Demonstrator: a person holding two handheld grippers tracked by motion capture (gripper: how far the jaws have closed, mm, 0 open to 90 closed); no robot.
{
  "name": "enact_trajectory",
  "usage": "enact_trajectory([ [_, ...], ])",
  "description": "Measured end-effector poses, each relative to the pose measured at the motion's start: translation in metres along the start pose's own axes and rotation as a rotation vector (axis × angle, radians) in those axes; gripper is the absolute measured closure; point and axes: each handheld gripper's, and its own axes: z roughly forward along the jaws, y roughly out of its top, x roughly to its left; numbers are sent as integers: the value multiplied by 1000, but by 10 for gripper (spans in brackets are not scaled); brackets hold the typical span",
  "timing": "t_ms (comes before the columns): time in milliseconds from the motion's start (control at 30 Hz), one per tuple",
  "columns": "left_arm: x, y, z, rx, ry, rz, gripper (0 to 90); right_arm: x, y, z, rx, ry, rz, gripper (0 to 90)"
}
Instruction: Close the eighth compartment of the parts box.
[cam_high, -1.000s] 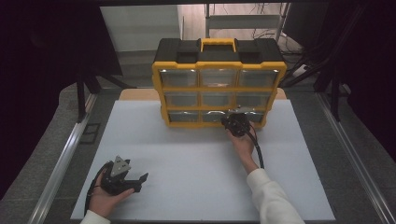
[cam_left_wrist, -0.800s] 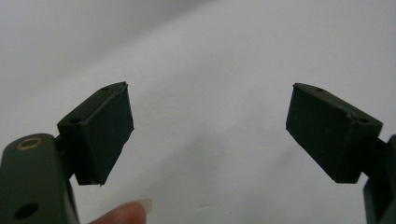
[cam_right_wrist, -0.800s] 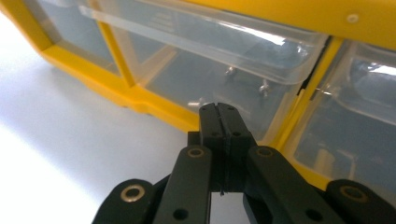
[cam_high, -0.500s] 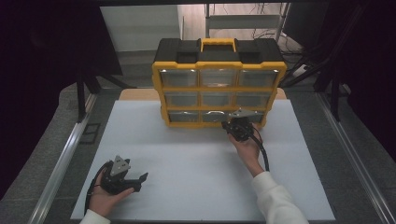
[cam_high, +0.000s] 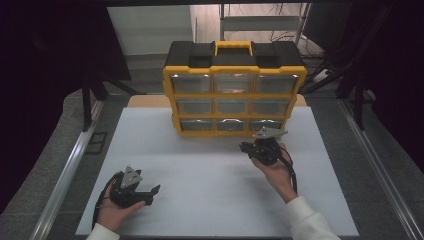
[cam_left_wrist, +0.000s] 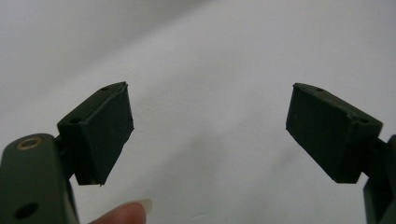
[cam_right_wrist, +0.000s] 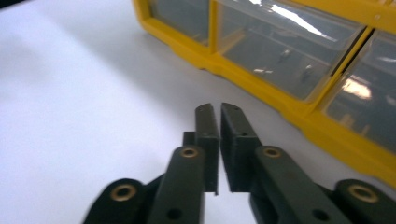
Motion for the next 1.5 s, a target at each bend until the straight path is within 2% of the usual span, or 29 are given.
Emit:
enact_trajectory([
  [33, 0, 0, 0, -1, -2, 1, 153, 0, 0, 0, 0, 0, 0, 731],
  [67, 0, 1, 1, -2, -5, 1, 153, 1, -2, -7, -5, 34, 16, 587],
  [100, 0, 1, 1, -3, -5, 2, 153, 1, -2, -7, -5, 34, 16, 587],
  [167, 0, 1, 1, -9, -4, -1, 152, 1, -6, -14, -22, 57, 40, 480],
  [200, 1, 1, 0, -10, -5, -2, 152, 2, -8, -17, -24, 59, 44, 431],
  [300, 0, 1, 1, -9, -8, 0, 152, 3, -19, -28, -24, 35, 47, 368],
  [467, 1, 2, 2, -9, -12, -2, 151, 1, -33, -39, -19, 32, 64, 352],
  [600, 1, 2, 2, -9, -20, -6, 152, -3, -52, -50, -6, 29, 72, 342],
  [733, 1, 2, 3, -10, -22, -7, 151, -6, -60, -58, 0, 32, 85, 342],
  [867, 1, 3, 3, -11, -23, -10, 151, -10, -73, -73, -8, 15, 97, 339],
  [1067, 1, 3, 2, -18, -19, -10, 153, -18, -90, -84, 2, -15, 103, 338],
  [1500, -1, 4, 4, -12, -17, -4, 152, -22, -99, -88, 16, -34, 106, 338],
])
